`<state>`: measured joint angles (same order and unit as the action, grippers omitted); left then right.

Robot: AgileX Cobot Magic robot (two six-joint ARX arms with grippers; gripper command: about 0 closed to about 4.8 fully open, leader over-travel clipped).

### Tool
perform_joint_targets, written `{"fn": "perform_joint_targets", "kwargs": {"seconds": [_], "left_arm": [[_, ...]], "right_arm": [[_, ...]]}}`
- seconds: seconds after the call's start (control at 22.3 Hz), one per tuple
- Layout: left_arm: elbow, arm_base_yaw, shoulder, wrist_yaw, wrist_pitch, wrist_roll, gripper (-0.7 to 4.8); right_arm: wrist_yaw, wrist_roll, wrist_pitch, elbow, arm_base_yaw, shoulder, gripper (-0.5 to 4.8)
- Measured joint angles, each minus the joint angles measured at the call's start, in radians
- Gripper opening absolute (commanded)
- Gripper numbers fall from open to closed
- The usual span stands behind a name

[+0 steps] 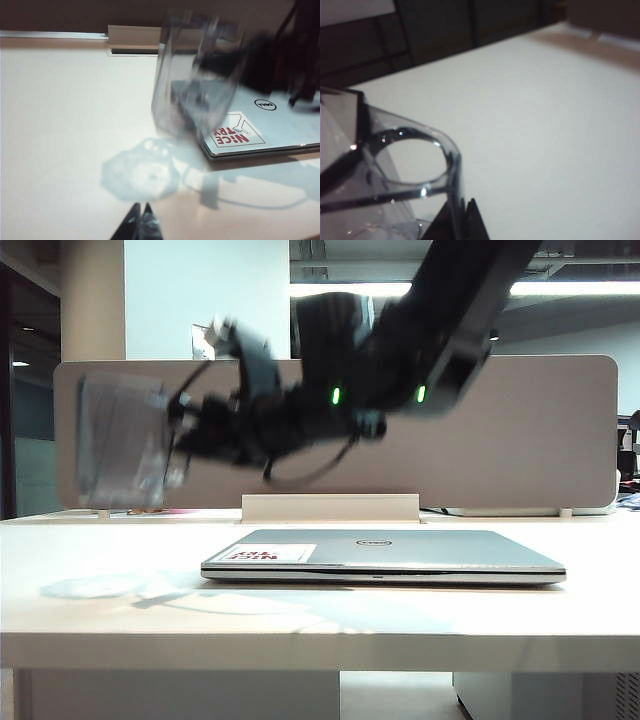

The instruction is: Pick up the water cup and place it on the right side of the laptop.

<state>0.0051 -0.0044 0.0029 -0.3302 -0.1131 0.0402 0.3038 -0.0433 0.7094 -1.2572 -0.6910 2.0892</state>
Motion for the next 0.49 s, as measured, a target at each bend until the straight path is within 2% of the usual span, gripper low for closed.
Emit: {"fn": "perform_joint_targets", "kwargs": {"seconds": [0.13,0.36,0.49], "left_arm": [[0.000,0.000,0.000,0.000,0.000,0.000,-0.04],[0.000,0.000,0.000,0.000,0.000,0.000,-0.04],[0.000,0.000,0.000,0.000,0.000,0.000,-0.04]], "right_arm": [[-0.061,0.003,-0.095,-0.002,0.034,-0.081,-0.02],[-0.080,0.003,-0.296,0.001,0.148,-0.222,-0.02],[-0.080,0.003,-0.330,0.032,0.214,-0.294,-0.02]]}}
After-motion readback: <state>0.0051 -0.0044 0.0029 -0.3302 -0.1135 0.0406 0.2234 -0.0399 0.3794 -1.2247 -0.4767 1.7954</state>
